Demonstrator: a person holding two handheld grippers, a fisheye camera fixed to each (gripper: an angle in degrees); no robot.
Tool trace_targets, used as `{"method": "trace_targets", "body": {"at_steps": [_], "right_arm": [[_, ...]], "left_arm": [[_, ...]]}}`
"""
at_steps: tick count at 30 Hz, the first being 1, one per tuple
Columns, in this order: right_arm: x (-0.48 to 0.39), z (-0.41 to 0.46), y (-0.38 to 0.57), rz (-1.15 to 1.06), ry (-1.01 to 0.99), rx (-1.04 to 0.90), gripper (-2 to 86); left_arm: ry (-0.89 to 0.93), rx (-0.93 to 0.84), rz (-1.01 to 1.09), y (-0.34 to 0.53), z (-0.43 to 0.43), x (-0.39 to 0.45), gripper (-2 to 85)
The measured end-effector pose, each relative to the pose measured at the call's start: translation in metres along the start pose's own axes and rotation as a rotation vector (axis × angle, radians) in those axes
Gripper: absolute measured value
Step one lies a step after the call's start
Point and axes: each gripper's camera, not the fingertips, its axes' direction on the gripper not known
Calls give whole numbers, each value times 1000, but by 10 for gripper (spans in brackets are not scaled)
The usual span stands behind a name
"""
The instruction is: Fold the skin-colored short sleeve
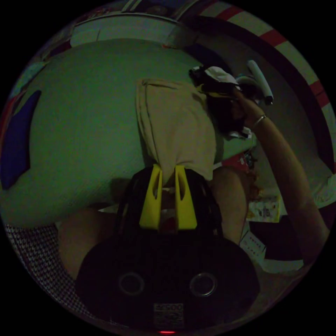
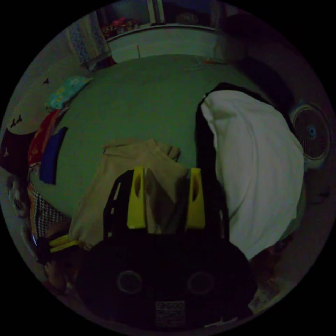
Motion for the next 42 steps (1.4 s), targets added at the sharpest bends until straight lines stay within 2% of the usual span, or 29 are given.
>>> {"method": "trace_targets", "body": {"at_steps": [4,8,13,16,19,22,27,38,42], "right_arm": [[3,2,-3,-9,11,-16,197],[-3,3,2,-51,111,-23,200],[5,-16,17,8,52,54,191],[-1,-32,22,-43,36,82,149],[-10,-47,28,-93,14,104,62],[-3,-67,27,-67,-44,81,35],[14,-134,33,-14,-173,140,24],[12,-313,53,-86,-94,290,23],[30,-388,49,-114,-6,329,23]], "left_arm": [[-1,0,-8,-4,-5,5,69],[16,-3,-8,-11,-9,13,69],[17,13,-25,-25,-17,19,67],[34,6,-22,-36,-19,25,67],[25,4,-10,-46,-20,36,68],[50,8,-16,-57,-24,44,68],[74,35,13,-76,-38,66,67],[111,187,170,-128,-104,151,64],[137,254,250,-155,-126,186,63]]}}
